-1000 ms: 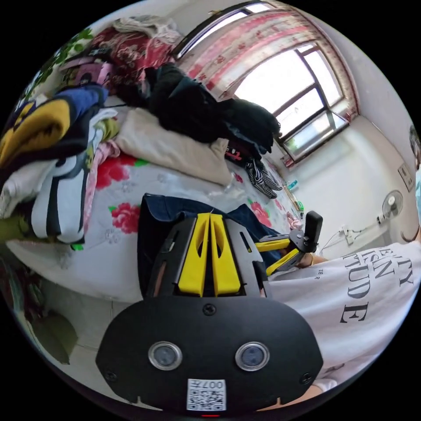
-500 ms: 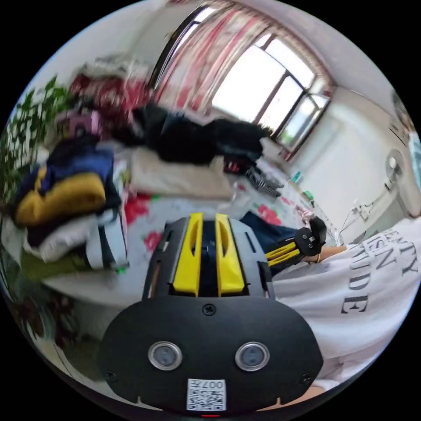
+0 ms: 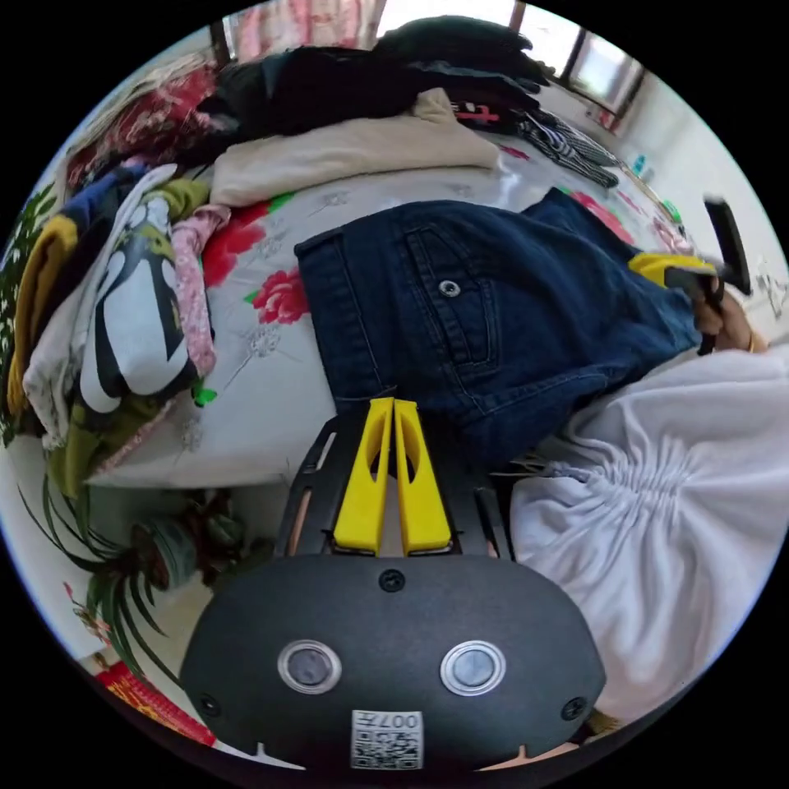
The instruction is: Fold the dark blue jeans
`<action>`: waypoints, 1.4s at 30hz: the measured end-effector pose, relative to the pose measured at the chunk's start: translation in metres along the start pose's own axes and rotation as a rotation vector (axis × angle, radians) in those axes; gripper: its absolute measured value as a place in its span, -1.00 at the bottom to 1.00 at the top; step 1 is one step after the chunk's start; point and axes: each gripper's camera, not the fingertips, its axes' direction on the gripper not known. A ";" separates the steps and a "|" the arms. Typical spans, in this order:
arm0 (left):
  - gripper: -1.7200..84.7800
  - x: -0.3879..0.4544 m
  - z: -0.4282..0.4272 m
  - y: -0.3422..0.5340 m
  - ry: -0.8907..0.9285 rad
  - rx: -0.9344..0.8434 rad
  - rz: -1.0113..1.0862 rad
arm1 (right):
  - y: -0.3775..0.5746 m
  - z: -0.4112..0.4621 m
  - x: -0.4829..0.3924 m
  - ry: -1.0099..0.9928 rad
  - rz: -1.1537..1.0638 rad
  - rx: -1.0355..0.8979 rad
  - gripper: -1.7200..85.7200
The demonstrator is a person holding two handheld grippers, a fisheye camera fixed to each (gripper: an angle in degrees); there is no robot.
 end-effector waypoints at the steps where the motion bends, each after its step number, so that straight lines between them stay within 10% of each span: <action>1: -0.98 -0.003 -0.002 -0.001 0.002 -0.015 -0.034 | 0.011 -0.010 0.010 0.022 0.040 0.023 -0.83; 11: -0.82 0.006 -0.075 -0.056 0.207 0.305 0.036 | 0.301 -0.210 0.145 0.336 1.027 0.790 -0.80; 18: -0.74 0.127 -0.034 -0.204 0.311 0.233 0.457 | 0.363 -0.267 0.167 0.550 1.278 0.923 -0.77; 35: -0.97 0.282 0.057 -0.262 0.101 -0.022 0.805 | 0.260 -0.310 0.269 0.692 0.958 0.297 -0.82; 42: -0.98 0.253 -0.022 -0.241 0.178 0.189 0.703 | 0.264 -0.362 0.101 0.991 0.567 0.777 -0.90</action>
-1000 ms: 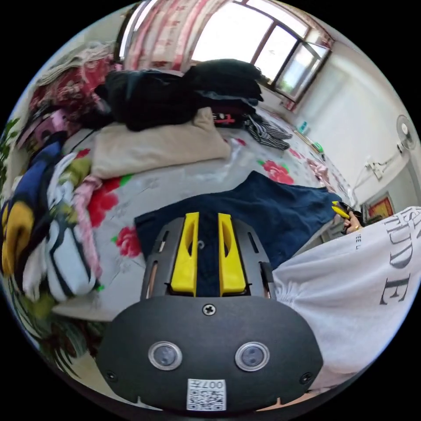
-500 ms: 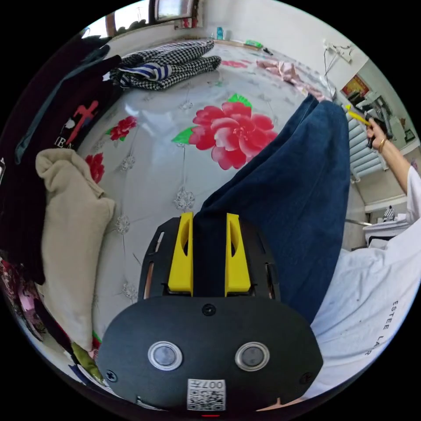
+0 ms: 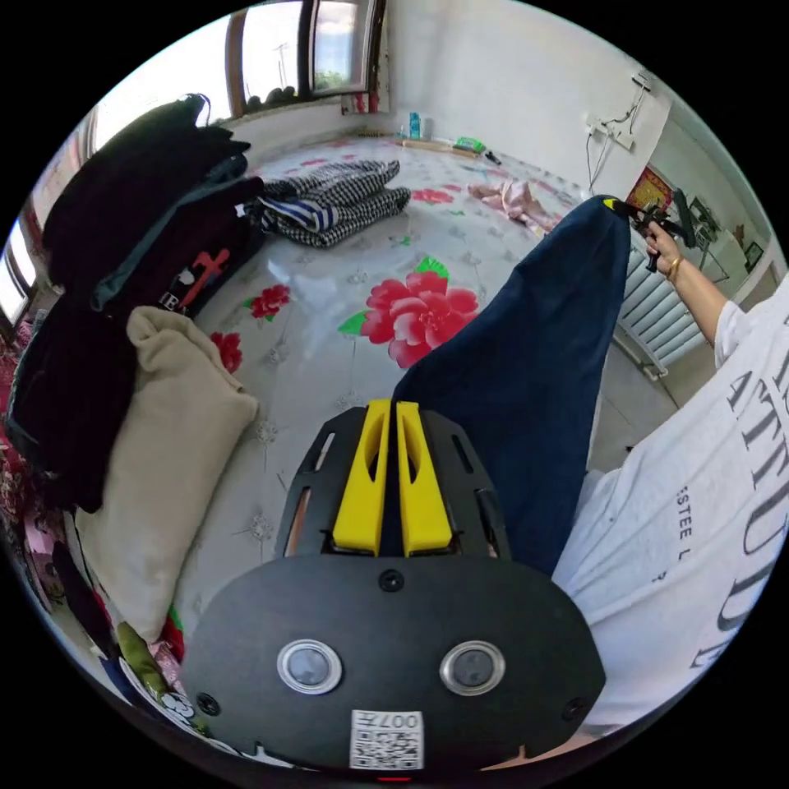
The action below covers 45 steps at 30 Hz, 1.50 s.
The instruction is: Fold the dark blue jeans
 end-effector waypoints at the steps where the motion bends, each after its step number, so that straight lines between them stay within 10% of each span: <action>1: -0.98 0.002 -0.009 0.002 -0.039 0.027 -0.009 | -0.001 -0.006 -0.002 0.025 0.003 0.016 -0.89; 9: -0.95 -0.045 0.100 -0.021 0.037 -0.188 -0.176 | -0.005 0.144 0.047 0.007 0.210 -0.407 -0.82; 29: -0.85 0.069 0.067 0.015 0.117 -0.277 0.136 | 0.084 0.109 0.130 -0.176 0.522 -0.280 -0.95; 45: -0.85 0.022 0.073 0.039 0.246 -0.237 -0.026 | 0.158 0.083 0.163 -0.201 0.755 -0.252 -0.83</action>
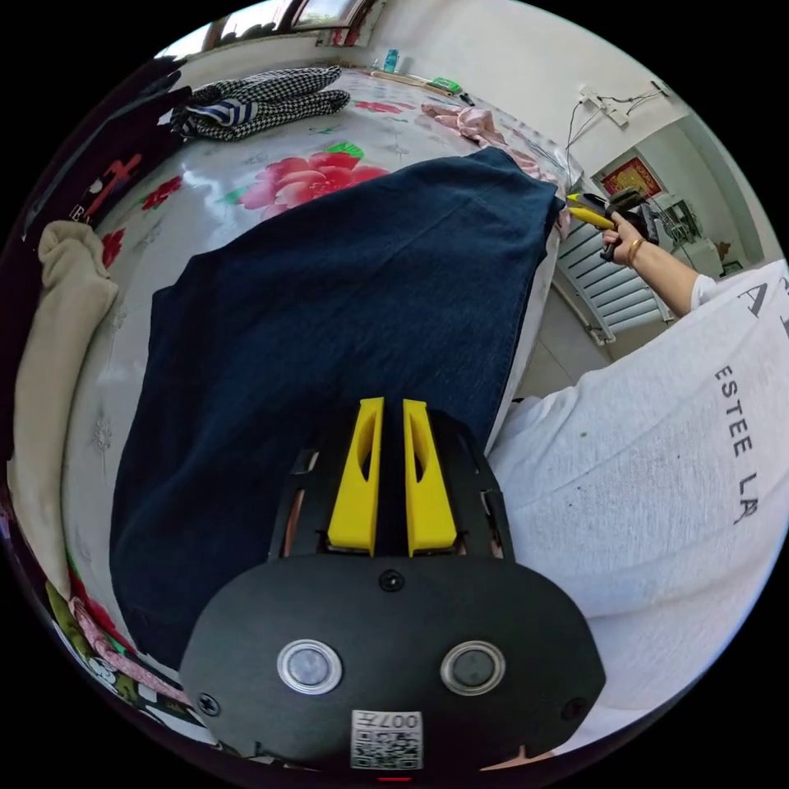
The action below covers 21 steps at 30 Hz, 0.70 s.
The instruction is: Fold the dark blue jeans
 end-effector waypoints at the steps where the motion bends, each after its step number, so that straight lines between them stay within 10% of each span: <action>1: -0.86 0.000 -0.004 0.002 -0.010 0.005 0.003 | -0.002 0.005 -0.002 -0.008 0.004 -0.017 -0.82; 10: -0.88 -0.041 -0.071 0.069 -0.017 0.151 -0.323 | -0.028 0.031 -0.080 0.073 0.050 0.012 -0.94; 21: -0.81 -0.063 -0.145 0.346 -0.247 0.502 -1.348 | 0.173 0.031 -0.437 -0.420 -1.269 -0.267 -0.95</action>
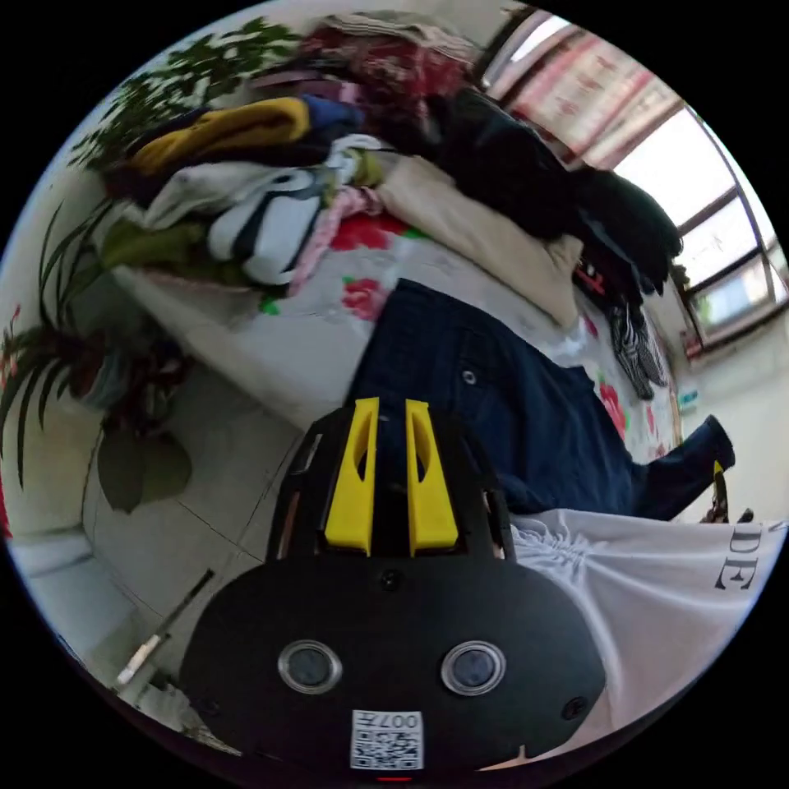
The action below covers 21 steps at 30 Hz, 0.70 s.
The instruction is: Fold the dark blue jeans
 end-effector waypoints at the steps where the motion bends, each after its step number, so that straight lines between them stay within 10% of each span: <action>1: -0.79 -0.024 -0.001 0.008 0.034 0.000 -0.075 | -0.003 0.018 -0.017 -0.046 -0.040 -0.035 -0.95; 7: -0.63 -0.088 0.031 0.032 0.389 -0.024 -0.285 | 0.055 0.237 -0.134 -0.257 -0.169 -0.684 -0.92; 21: -0.74 -0.112 0.048 0.018 0.494 -0.120 -0.195 | 0.077 0.263 -0.185 -0.047 -0.286 -0.612 -0.91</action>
